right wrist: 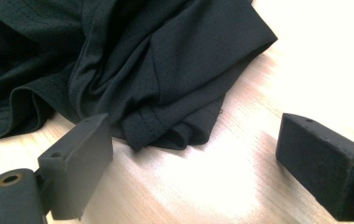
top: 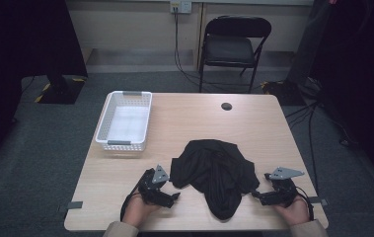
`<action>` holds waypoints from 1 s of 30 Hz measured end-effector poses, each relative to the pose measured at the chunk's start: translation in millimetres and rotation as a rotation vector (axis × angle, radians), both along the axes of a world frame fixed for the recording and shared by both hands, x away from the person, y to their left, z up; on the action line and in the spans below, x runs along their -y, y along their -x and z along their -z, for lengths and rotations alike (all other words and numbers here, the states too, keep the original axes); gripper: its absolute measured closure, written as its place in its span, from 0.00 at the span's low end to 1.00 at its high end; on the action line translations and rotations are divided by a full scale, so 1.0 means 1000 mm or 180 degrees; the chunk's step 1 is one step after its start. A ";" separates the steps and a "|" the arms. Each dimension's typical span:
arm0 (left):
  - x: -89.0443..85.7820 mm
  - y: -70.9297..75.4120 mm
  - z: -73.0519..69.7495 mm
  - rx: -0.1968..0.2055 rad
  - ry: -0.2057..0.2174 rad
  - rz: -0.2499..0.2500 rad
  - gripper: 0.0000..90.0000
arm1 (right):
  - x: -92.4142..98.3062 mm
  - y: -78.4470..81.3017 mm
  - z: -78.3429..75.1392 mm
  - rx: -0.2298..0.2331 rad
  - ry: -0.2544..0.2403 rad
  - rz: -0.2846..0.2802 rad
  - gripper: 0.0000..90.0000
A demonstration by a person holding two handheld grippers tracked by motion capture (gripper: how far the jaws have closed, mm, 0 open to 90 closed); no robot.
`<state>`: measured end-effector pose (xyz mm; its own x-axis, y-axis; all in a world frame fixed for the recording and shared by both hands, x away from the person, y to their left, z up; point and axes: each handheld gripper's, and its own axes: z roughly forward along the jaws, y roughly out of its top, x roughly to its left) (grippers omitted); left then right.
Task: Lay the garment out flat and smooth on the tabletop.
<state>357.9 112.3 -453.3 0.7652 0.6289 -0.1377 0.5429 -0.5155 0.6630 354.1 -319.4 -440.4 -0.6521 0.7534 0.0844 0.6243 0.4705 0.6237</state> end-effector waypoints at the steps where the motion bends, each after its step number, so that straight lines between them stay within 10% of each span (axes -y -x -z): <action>1: 0.000 0.000 0.000 0.0000 -0.0002 -0.0016 0.08 | 0.000 0.000 0.000 0.0000 0.0001 0.0007 0.11; 15: 0.002 -0.001 -0.005 0.0070 -0.0094 -0.0076 0.15 | 0.001 -0.001 -0.003 -0.0009 -0.0086 0.0117 0.13; 18: 0.005 -0.003 -0.013 0.0077 0.0095 -0.0061 0.14 | -0.004 -0.001 -0.011 0.0094 -0.0188 0.0045 0.15; 26: 0.032 -0.018 -0.029 0.0057 0.0483 0.0023 0.35 | -0.022 -0.010 -0.028 0.0172 -0.0382 -0.0048 0.48; 30: 0.045 -0.027 -0.027 0.0063 0.0380 0.0099 0.48 | -0.029 -0.017 -0.025 0.0066 -0.0472 0.0011 0.54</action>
